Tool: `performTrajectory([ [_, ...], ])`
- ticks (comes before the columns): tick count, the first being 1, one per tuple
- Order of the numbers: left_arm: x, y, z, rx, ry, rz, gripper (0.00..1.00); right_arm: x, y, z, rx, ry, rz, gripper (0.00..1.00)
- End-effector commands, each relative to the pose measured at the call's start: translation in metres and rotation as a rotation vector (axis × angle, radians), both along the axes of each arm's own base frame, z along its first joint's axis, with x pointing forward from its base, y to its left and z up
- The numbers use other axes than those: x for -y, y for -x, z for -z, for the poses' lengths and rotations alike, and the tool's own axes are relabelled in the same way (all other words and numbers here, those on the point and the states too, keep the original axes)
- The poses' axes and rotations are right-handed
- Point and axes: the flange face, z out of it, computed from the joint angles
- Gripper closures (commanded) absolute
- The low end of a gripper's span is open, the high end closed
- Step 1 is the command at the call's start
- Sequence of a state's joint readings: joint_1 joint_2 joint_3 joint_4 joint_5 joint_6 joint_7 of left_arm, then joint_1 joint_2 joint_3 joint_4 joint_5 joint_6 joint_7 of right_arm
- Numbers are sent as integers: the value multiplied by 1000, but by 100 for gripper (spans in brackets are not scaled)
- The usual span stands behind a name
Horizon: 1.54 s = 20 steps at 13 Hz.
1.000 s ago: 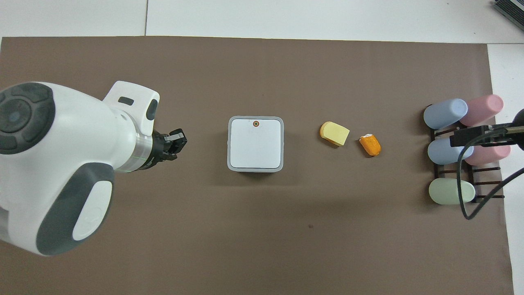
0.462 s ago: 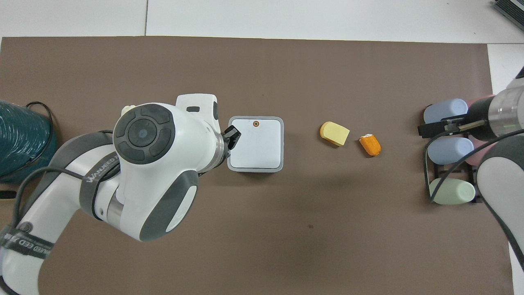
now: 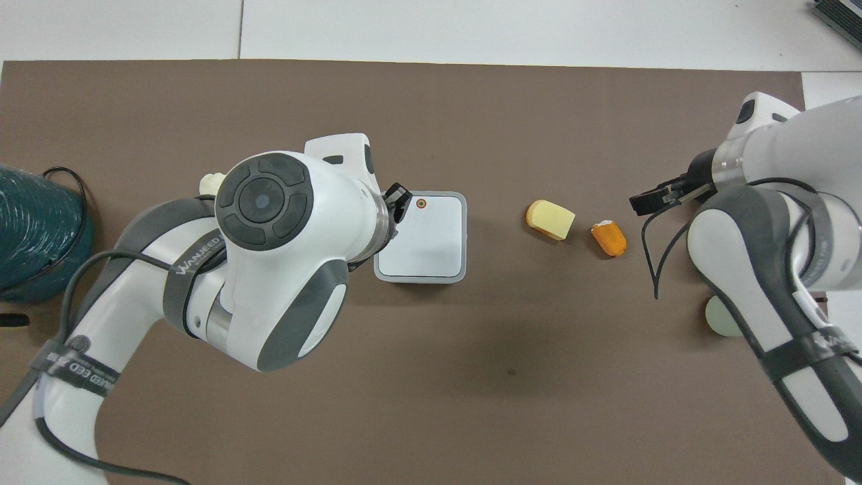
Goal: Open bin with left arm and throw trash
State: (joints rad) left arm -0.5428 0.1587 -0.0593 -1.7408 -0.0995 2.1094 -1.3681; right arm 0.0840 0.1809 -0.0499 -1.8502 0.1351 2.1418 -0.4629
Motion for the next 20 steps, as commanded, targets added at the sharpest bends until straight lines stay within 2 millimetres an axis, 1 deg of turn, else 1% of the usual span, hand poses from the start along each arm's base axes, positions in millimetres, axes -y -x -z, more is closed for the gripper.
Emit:
performTrajectory([
  [1,16,-10,9,11,33,-42,100,0,-4,25,1,-12,-72,0],
  [2,29,-11,21,-4,26,-40,100,-10,-1,36,14,-9,-88,0],
  [3,40,-14,29,-10,24,-47,100,-13,1,44,23,-6,-90,0],
  [4,42,-18,30,-6,24,-50,100,-13,1,53,13,-4,-94,0],
  [6,44,-21,33,10,35,-53,100,-23,3,71,-11,1,-145,0],
  [8,45,-22,43,1,27,-53,100,-18,18,89,-46,5,-203,0],
  [10,45,-23,48,2,18,-50,100,-12,23,101,-51,10,-242,0],
  [12,47,-25,58,4,19,-52,100,-13,29,116,-31,19,-241,0],
  [13,48,-26,65,2,18,-54,100,-15,34,122,-43,19,-245,0],
  [15,49,-28,67,10,22,-55,100,-13,40,127,-56,21,-281,0],
  [16,49,-29,71,10,22,-57,100,-13,46,132,-65,21,-284,0],
  [17,49,-30,75,7,20,-59,100,-13,48,133,-66,21,-287,0],
  [18,50,-31,75,18,25,-57,100,-12,48,134,-66,21,-285,1],
  [19,51,-32,79,17,25,-58,100,-14,47,136,-56,24,-284,12],
  [20,50,-32,83,15,20,-59,100,-14,44,140,-41,29,-283,16],
])
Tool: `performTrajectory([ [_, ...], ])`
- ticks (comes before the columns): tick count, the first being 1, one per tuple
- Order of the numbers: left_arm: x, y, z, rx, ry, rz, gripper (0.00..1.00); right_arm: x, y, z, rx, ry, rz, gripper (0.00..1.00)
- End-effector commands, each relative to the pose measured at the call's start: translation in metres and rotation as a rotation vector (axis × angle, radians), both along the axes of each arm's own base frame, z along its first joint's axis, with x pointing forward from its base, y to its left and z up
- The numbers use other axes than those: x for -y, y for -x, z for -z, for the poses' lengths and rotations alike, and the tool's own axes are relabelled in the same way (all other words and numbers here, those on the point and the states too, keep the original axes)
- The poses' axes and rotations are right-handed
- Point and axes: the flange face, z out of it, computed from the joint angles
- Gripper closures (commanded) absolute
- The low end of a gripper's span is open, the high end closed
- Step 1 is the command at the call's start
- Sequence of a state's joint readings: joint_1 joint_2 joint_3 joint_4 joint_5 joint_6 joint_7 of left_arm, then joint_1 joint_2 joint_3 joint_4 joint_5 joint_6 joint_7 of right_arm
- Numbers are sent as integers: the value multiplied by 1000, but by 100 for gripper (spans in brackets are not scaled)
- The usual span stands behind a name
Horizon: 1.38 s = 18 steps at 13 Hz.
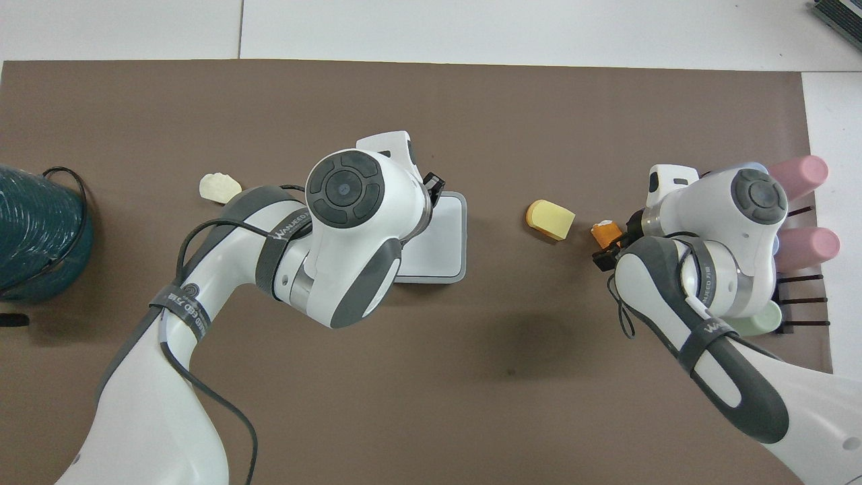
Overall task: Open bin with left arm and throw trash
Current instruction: 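Grasp the orange piece with the right gripper while the left gripper withdraws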
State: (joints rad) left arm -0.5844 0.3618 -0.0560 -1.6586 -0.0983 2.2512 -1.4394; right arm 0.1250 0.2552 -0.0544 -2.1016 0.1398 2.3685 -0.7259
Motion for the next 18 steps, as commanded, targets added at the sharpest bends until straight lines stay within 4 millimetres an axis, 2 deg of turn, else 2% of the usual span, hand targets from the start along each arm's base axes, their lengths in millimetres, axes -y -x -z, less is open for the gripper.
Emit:
performTrajectory([
  [1,4,-3,8,15,-4,-11,100,1,2,3,38,-15,-11,27],
  [2,5,-1,12,17,-4,-11,100,0,2,4,43,-15,-3,52],
  [3,6,0,15,20,-1,-9,100,-2,1,3,42,-15,3,95],
  [4,4,0,19,18,-3,-12,100,-4,1,3,38,-15,23,100],
  [7,3,2,25,14,-7,-11,100,-7,-9,-11,40,-17,61,100],
  [9,7,7,30,9,-12,-2,100,-7,-13,-30,34,-25,120,100],
  [11,10,12,33,7,-14,8,100,-8,-12,-61,48,-38,181,100],
  [13,9,7,15,-19,-36,14,100,-6,-10,-99,47,-51,225,100],
  [15,1,-1,-11,-36,-83,24,100,-3,0,-137,45,-64,278,100],
  [18,-8,-1,-41,-76,-120,41,100,-1,18,-178,33,-78,343,100],
])
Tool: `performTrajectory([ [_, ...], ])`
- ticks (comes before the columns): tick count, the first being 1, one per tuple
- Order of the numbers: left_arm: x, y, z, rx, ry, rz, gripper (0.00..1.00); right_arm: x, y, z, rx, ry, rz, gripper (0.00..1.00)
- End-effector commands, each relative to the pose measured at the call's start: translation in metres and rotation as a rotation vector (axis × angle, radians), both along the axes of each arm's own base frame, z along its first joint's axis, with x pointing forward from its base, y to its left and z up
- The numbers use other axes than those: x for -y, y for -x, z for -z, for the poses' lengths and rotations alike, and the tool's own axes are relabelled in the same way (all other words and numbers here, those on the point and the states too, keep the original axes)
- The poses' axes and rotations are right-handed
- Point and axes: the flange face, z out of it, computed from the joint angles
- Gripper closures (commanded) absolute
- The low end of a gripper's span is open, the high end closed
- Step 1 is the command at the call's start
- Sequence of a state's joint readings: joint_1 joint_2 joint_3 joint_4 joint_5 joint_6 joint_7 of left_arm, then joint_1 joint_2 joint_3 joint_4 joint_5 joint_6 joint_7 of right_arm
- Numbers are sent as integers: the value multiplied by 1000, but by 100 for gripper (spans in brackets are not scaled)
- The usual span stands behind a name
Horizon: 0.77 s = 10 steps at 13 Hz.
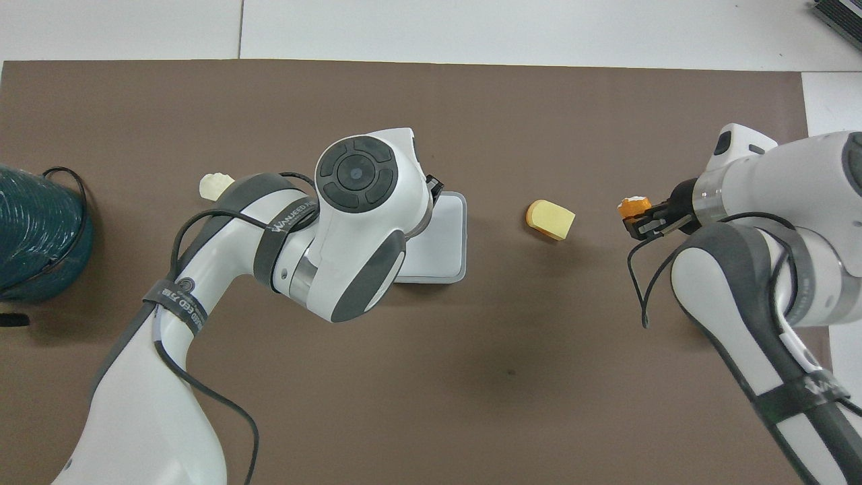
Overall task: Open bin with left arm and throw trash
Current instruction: 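Grasp the orange piece with the right gripper while the left gripper withdraws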
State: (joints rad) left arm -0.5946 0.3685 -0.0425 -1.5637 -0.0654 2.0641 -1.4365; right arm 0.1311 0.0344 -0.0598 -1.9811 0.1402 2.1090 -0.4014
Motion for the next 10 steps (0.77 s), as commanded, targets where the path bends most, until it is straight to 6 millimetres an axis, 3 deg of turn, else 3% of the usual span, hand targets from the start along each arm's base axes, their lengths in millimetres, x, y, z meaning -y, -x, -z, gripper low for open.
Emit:
performTrajectory([
  [1,-21,-6,-29,-40,-58,18,100,2,14,-27,-19,-37,74,100],
  [3,-42,-13,-51,-91,-91,72,100,-12,10,-40,-26,-47,140,100],
  [7,-87,-23,-60,-158,-127,185,100,-76,3,-46,15,-82,253,100],
  [10,-127,-34,-66,-175,-127,306,100,-123,-6,-38,17,-155,361,100],
])
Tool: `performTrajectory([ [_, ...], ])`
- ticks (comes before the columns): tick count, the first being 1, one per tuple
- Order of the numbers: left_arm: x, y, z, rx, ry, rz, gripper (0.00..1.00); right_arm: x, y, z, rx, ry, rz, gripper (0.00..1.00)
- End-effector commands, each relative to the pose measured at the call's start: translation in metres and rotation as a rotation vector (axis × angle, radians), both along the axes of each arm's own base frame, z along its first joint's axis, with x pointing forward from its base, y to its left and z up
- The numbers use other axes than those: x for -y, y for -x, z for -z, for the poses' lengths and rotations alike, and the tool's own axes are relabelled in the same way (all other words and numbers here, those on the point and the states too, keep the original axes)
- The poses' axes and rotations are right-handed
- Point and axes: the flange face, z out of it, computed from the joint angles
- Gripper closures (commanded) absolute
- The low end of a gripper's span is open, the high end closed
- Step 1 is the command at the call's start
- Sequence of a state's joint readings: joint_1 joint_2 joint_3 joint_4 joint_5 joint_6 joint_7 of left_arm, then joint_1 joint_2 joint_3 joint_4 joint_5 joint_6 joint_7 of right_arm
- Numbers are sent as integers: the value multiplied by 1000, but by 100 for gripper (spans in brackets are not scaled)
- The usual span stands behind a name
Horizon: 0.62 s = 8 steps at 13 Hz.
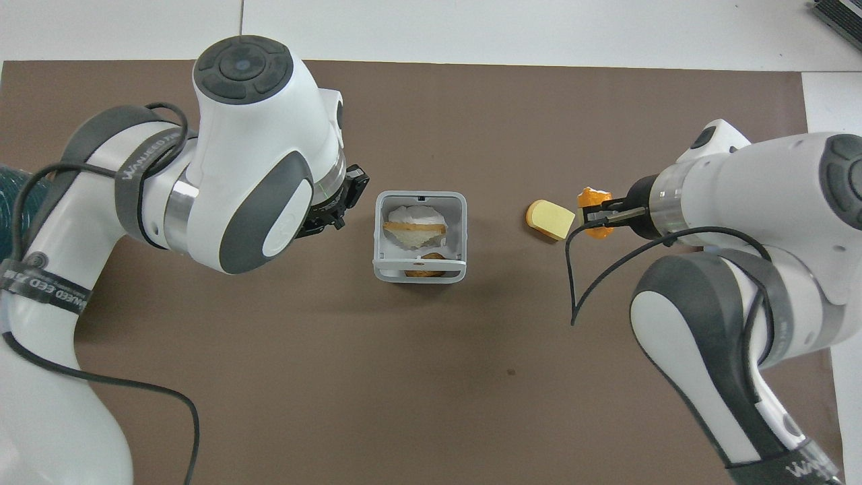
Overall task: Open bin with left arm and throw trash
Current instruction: 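Drop the orange piece into the bin while the left gripper grasps the cream piece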
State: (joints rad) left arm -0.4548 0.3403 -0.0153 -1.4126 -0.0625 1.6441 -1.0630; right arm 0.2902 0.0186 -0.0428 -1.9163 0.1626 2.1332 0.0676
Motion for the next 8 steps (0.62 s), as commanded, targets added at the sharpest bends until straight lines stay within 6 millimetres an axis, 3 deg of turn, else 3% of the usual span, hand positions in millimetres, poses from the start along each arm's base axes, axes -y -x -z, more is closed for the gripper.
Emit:
performTrajectory([
  [1,-36,-8,-18,10,0,113,100,-33,-18,9,-3,-100,97,100],
  [5,-102,-31,-15,24,6,309,100,-101,-26,30,-24,-207,239,100],
  [8,-145,-37,5,76,2,416,96,-131,-25,52,-74,-296,338,100],
])
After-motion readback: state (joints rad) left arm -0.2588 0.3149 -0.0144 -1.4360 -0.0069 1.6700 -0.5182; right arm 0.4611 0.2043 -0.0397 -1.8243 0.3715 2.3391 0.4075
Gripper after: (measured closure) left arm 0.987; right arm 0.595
